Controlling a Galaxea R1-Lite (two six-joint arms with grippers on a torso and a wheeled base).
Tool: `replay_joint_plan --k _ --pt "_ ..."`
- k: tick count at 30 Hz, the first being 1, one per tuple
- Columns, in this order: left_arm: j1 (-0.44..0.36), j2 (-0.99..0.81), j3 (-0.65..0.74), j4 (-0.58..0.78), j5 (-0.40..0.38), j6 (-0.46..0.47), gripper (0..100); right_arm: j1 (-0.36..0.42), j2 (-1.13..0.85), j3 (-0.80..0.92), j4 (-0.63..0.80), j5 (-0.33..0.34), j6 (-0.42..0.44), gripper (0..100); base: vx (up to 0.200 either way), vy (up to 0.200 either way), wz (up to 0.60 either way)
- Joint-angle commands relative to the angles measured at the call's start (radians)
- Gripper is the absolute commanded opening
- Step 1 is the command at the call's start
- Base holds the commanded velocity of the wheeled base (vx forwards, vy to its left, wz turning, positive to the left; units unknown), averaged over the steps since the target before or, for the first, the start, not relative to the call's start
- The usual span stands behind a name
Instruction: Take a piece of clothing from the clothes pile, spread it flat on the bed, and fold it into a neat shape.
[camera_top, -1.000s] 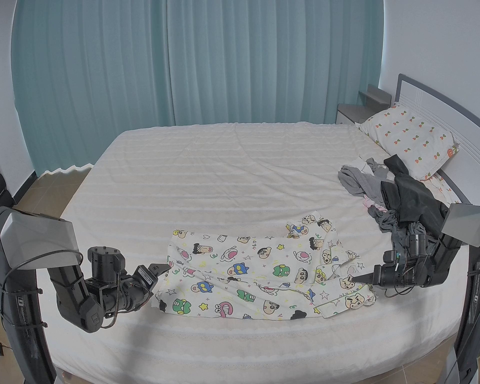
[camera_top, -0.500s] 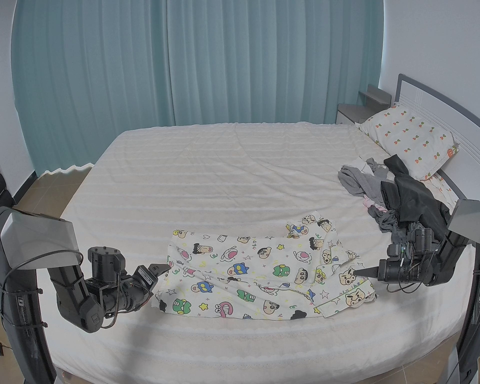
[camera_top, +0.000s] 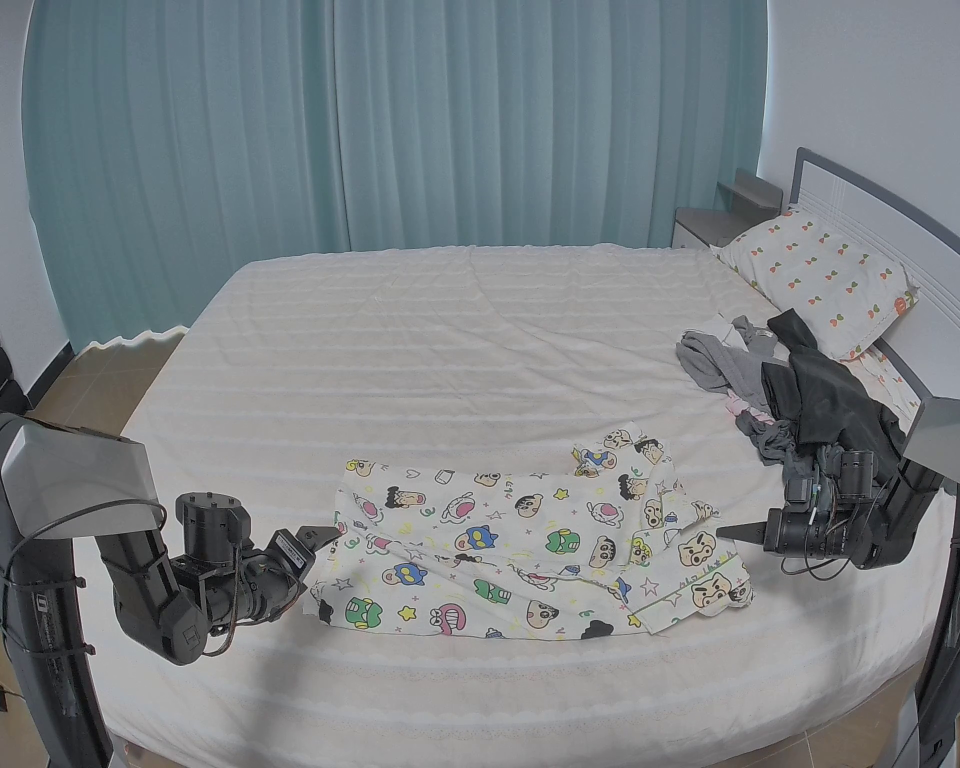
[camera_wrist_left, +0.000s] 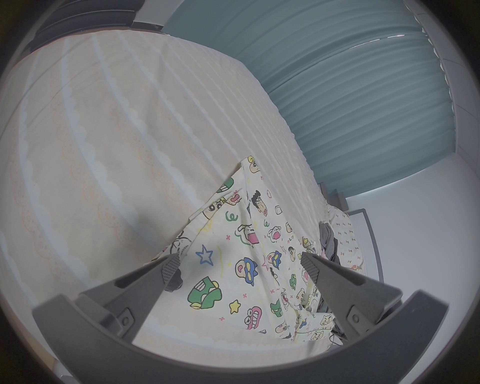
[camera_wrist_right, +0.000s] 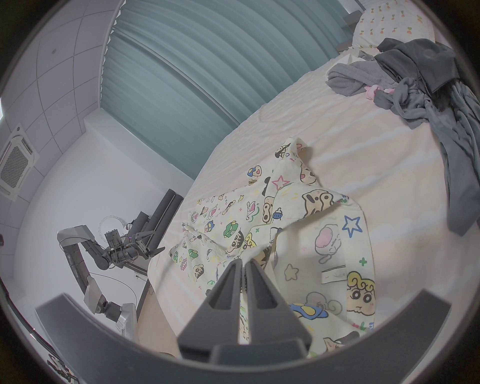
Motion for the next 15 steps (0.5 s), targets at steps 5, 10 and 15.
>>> replay_joint_plan --k 5,10,15 --pt "0.001 0.002 0.000 0.000 0.000 0.000 100 0.031 0.027 -0.002 0.002 -0.019 0.003 0 0.000 0.000 0.00" --pt "0.001 0.002 0.000 0.000 0.000 0.000 100 0.043 0.054 -0.011 0.002 -0.065 0.001 100 0.000 0.000 0.00" --pt "0.001 0.002 -0.002 0.000 0.000 0.000 100 0.041 0.061 -0.013 0.002 -0.075 0.001 100 0.000 0.000 0.00"
